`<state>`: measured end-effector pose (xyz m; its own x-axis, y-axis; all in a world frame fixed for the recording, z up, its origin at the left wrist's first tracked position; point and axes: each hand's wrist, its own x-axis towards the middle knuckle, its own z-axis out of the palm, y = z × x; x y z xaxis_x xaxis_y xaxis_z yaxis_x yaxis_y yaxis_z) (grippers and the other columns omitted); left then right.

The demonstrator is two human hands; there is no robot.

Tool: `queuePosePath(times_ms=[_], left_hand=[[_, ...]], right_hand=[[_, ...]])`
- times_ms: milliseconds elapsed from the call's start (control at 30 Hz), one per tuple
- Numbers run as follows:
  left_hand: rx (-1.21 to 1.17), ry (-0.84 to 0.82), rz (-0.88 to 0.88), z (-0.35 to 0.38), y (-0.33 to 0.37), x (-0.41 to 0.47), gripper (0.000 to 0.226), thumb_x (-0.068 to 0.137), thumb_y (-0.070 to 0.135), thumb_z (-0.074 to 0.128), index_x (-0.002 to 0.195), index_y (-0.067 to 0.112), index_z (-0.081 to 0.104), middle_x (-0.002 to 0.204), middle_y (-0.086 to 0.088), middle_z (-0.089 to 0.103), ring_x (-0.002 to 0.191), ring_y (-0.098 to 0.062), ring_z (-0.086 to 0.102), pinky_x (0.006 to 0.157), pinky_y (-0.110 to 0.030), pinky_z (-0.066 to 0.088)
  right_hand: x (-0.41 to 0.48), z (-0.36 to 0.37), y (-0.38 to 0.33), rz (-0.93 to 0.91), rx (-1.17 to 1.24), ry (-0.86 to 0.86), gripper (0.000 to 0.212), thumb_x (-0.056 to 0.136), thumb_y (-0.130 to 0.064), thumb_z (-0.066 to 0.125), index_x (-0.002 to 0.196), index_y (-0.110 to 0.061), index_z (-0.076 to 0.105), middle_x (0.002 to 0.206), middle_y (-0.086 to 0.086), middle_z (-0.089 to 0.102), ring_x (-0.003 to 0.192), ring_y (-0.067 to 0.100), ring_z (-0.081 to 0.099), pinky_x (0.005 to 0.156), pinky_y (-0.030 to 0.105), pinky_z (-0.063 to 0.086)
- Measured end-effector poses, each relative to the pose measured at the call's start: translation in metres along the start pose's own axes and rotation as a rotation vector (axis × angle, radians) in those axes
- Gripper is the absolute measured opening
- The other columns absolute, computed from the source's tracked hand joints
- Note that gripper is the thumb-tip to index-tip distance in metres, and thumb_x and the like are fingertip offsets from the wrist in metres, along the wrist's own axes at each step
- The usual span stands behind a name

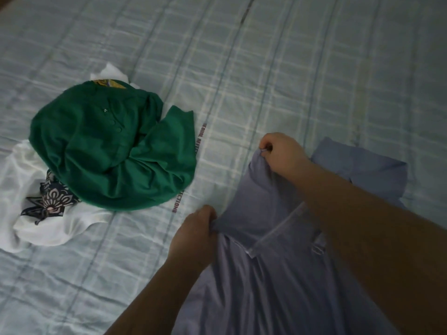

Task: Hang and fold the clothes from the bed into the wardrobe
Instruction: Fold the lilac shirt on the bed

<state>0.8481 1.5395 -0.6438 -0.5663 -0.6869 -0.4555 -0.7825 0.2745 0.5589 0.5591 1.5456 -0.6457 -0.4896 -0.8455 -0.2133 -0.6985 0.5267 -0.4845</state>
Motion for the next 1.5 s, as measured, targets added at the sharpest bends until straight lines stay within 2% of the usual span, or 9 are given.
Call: queuePosePath(times_ms=[233, 333, 467, 567, 700, 933, 1233, 1400, 1500], left_hand=[[-0.059, 0.063, -0.041, -0.009, -0.008, 0.003, 0.023, 0.087, 0.019, 0.061, 0.078, 0.028, 0.042, 0.08, 0.005, 0.052, 0.074, -0.018, 0.052, 0.066, -0.031, 0.035], [-0.007, 0.004, -0.055, -0.012, -0.004, 0.0, 0.013, 0.091, 0.022, 0.058, 0.1, 0.026, 0.05, 0.098, 0.002, 0.056, 0.092, -0.024, 0.058, 0.078, -0.037, 0.046], [0.189, 0.025, 0.075, -0.022, 0.009, -0.007, 0.064, 0.074, 0.013, 0.054, 0.137, 0.022, 0.046, 0.131, -0.001, 0.048, 0.122, -0.027, 0.044, 0.104, -0.042, 0.04], [0.154, 0.135, 0.229, -0.022, 0.036, 0.004, 0.073, 0.072, 0.008, 0.055, 0.144, 0.007, 0.044, 0.147, -0.014, 0.044, 0.141, -0.034, 0.034, 0.118, -0.046, 0.028], [0.335, 0.077, 0.506, 0.017, 0.08, 0.041, 0.074, 0.089, 0.019, 0.05, 0.156, 0.003, 0.023, 0.163, -0.016, 0.022, 0.153, -0.032, 0.008, 0.124, -0.044, 0.01], [0.561, 0.125, 0.542, 0.07, 0.084, 0.069, 0.064, 0.099, 0.045, 0.041, 0.154, 0.014, 0.034, 0.16, -0.015, 0.03, 0.149, -0.034, 0.027, 0.12, -0.052, 0.021], [0.271, 0.204, 0.737, 0.076, 0.155, 0.086, 0.03, 0.088, 0.012, 0.063, 0.115, -0.002, 0.063, 0.12, -0.022, 0.061, 0.116, -0.041, 0.055, 0.103, -0.051, 0.042], [0.03, 0.05, 0.379, 0.094, 0.249, 0.118, 0.036, 0.093, 0.026, 0.063, 0.121, 0.007, 0.052, 0.114, -0.012, 0.049, 0.098, -0.035, 0.057, 0.077, -0.038, 0.044], [0.113, 0.093, 0.164, 0.105, 0.285, 0.144, 0.062, 0.089, 0.057, 0.061, 0.123, 0.007, 0.045, 0.122, -0.016, 0.047, 0.109, -0.04, 0.057, 0.084, -0.045, 0.046]], right_hand=[[0.026, -0.009, -0.008, -0.033, -0.027, 0.052, 0.014, 0.084, -0.006, 0.063, 0.094, -0.013, 0.069, 0.098, 0.012, 0.069, 0.094, 0.032, 0.062, 0.083, 0.035, 0.047], [0.016, 0.001, -0.013, -0.004, 0.088, 0.097, 0.022, 0.084, 0.0, 0.054, 0.1, -0.001, 0.068, 0.104, 0.022, 0.066, 0.097, 0.037, 0.061, 0.089, 0.043, 0.047], [-0.029, 0.007, -0.016, -0.045, 0.246, 0.303, 0.044, 0.084, 0.006, 0.044, 0.124, 0.001, 0.061, 0.124, 0.021, 0.061, 0.11, 0.031, 0.059, 0.099, 0.026, 0.039], [-0.069, 0.013, -0.01, -0.08, 0.065, 0.336, 0.051, 0.084, 0.004, 0.047, 0.134, -0.001, 0.056, 0.14, 0.02, 0.054, 0.129, 0.036, 0.049, 0.114, 0.039, 0.031], [-0.109, 0.022, 0.015, 0.065, -0.262, 0.31, 0.056, 0.093, -0.018, 0.045, 0.147, -0.007, 0.042, 0.156, 0.014, 0.037, 0.144, 0.032, 0.033, 0.118, 0.052, 0.025], [-0.121, 0.036, 0.049, 0.172, -0.379, 0.036, 0.065, 0.102, -0.042, 0.027, 0.159, -0.017, 0.007, 0.167, 0.004, 0.003, 0.153, 0.023, 0.004, 0.122, 0.051, 0.005], [-0.143, -0.041, 0.1, 0.215, 0.167, 0.605, 0.01, 0.089, -0.002, 0.059, 0.097, -0.006, 0.064, 0.098, 0.011, 0.063, 0.094, 0.03, 0.059, 0.091, 0.038, 0.044], [-0.134, -0.092, 0.164, 0.669, 0.267, 0.613, 0.033, 0.091, -0.026, 0.061, 0.114, -0.004, 0.052, 0.113, 0.019, 0.05, 0.099, 0.035, 0.054, 0.085, 0.038, 0.041], [-0.108, -0.111, 0.192, 0.864, 0.127, 0.297, 0.059, 0.094, -0.052, 0.048, 0.131, -0.006, 0.047, 0.127, 0.022, 0.044, 0.115, 0.042, 0.049, 0.093, 0.046, 0.042]])
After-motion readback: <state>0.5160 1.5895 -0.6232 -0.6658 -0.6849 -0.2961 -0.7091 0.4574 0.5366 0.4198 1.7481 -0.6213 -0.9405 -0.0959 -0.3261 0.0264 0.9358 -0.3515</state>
